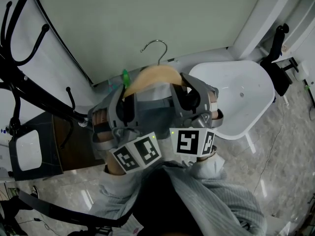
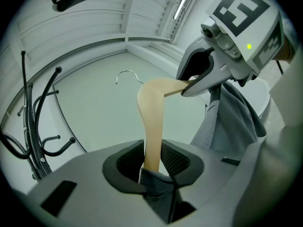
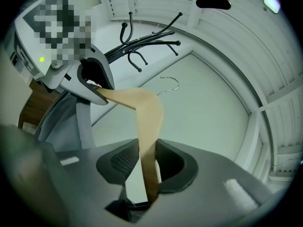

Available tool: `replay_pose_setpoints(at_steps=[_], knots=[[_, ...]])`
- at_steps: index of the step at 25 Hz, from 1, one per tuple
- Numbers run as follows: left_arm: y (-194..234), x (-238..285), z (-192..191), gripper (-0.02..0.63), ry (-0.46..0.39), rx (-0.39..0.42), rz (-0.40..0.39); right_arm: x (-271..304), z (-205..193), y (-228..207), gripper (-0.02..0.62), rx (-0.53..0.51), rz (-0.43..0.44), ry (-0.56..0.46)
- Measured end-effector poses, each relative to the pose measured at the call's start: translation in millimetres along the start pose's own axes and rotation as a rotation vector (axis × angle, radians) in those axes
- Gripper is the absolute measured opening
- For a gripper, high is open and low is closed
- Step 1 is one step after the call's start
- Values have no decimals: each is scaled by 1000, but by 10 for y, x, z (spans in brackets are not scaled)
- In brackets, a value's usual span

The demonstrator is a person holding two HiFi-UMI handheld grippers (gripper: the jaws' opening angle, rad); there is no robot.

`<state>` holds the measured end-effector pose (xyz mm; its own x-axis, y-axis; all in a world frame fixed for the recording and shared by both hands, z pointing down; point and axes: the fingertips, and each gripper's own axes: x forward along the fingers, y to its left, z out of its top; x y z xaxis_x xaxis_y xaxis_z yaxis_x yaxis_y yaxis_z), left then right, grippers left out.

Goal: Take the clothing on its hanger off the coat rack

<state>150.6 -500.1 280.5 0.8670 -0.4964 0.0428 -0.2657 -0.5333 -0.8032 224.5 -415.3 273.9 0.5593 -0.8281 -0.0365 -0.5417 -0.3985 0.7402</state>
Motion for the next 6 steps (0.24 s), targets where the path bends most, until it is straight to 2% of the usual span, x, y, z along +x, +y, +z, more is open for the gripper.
replay_pose_setpoints(at_steps=[6], knots=[[33, 11, -77, 109, -1, 7, -6, 41, 39, 65, 110, 1, -1, 6]])
